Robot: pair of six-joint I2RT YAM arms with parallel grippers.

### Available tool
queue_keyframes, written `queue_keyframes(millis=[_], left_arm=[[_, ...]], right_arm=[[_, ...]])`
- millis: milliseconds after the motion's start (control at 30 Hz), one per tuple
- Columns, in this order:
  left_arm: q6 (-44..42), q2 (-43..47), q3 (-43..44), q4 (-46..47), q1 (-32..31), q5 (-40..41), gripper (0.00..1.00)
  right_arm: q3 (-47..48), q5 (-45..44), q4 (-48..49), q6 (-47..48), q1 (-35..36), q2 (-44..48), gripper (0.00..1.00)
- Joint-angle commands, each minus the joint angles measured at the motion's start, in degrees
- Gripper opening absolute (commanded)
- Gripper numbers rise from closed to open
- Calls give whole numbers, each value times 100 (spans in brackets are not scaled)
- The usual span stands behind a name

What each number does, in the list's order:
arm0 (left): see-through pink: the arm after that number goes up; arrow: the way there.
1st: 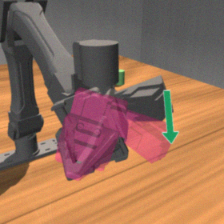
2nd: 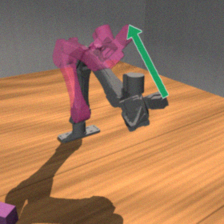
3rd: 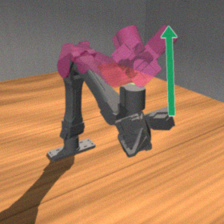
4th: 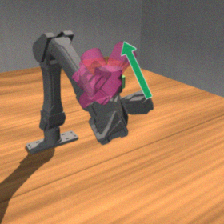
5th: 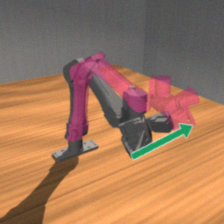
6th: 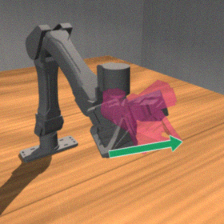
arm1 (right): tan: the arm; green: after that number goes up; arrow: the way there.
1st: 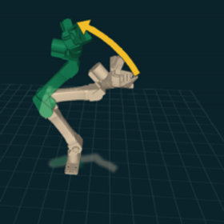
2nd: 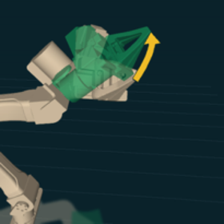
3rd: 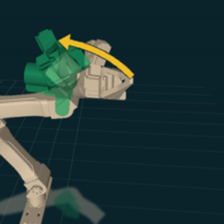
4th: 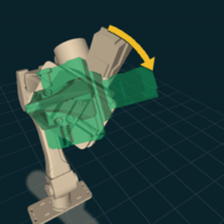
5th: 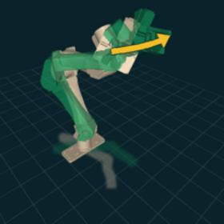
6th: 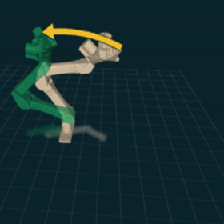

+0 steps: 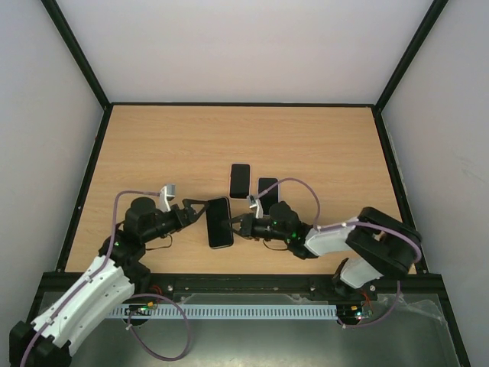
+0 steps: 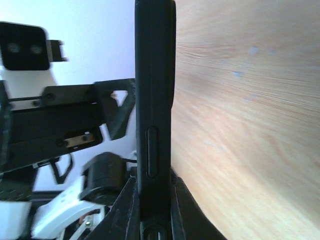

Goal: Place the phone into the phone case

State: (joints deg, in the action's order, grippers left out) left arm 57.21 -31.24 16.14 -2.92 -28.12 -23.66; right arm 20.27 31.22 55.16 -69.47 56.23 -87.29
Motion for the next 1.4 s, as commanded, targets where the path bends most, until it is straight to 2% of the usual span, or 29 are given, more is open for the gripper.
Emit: queue_keyframes(millis=[0,133,300,400,600,767,900,967,1067,1100,1167,1300,1367], left_arm=[[-137,374,444,-656,69,-389,95],[113,680,499,-243,70,-758,96],[853,1083,87,1159,70,-1311,91],[1229,1243,-123,1900,70,-1492,84],[1929,1723,-483,2934,61,-1546,59],[1992,2067,-534,2970,61,-1338,36],[1960,1869,-385,2984,61,-1369,31],[1894,1757,-298,2903,62,-1398,27],[1769,1718,-195,2565,63,-1301,6],[1704,1712,-154,2347,62,-1229,3],[1553,1694,-117,2006,68,-1089,2],[1581,1672,-287,1987,68,-1087,2],[1578,1694,-304,1924,68,-1079,7]], right_arm=[[53,263,552,109,27,853,6],[28,468,622,69,37,1430,6],[48,837,1054,-203,80,1588,6],[67,1012,1412,-394,163,1484,7],[-5,1148,2249,-777,360,1222,7],[44,1065,1927,-544,429,1226,7],[106,1094,1838,-478,438,1302,7],[141,1015,1448,-268,454,1386,8],[101,891,1031,-21,465,1485,8],[80,913,1047,-41,460,1479,8],[108,918,1007,-21,468,1461,10],[252,667,279,330,528,1477,12],[235,642,360,277,537,1469,11]])
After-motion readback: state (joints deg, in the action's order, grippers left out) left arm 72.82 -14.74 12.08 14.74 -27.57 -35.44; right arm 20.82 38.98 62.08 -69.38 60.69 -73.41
